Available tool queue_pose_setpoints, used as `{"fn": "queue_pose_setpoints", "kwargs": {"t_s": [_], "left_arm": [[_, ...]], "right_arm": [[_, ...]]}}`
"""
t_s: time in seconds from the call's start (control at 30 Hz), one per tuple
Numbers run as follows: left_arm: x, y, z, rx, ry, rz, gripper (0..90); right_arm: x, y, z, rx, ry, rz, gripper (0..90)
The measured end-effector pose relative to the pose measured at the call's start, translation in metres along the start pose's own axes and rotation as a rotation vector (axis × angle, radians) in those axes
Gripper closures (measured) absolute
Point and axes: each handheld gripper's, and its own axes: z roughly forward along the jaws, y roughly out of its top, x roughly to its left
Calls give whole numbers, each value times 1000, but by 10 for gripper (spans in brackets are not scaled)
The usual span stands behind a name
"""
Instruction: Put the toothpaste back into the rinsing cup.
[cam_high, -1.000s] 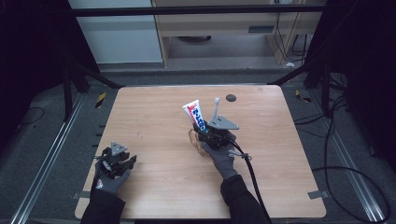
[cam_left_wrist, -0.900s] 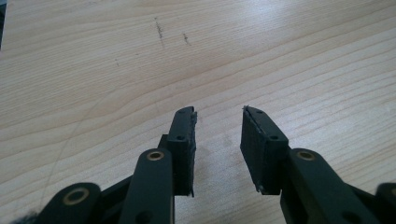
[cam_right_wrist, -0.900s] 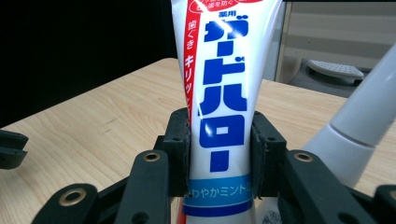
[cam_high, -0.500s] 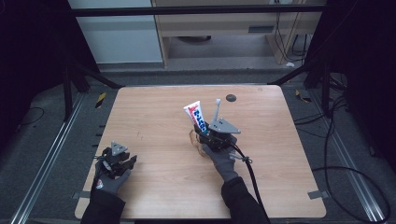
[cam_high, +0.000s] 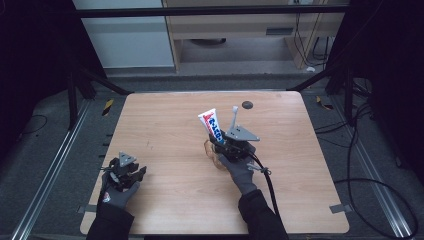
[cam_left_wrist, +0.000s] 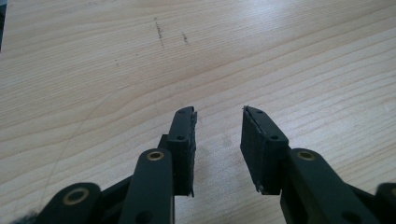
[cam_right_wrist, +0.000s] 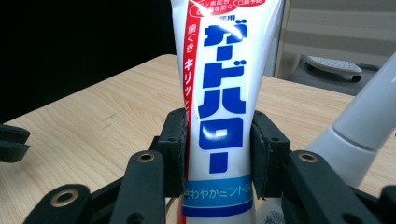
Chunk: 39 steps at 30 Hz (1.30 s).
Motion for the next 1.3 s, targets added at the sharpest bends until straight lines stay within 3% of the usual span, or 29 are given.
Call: {"fn": "queue_pose_setpoints", "kwargs": {"t_s": [0.67,1.0,1.3], "left_arm": [[0,0,0,0,2,1,648],[-1,0,0,-1,3,1,649],[-1,0,0,-2,3,1,649]], "right_arm": [[-2,3,-9,-5,2,7,635],[3,-11,-16,-55,-8,-9,664],[3,-20,-22,-66,-19,-34,655]]}}
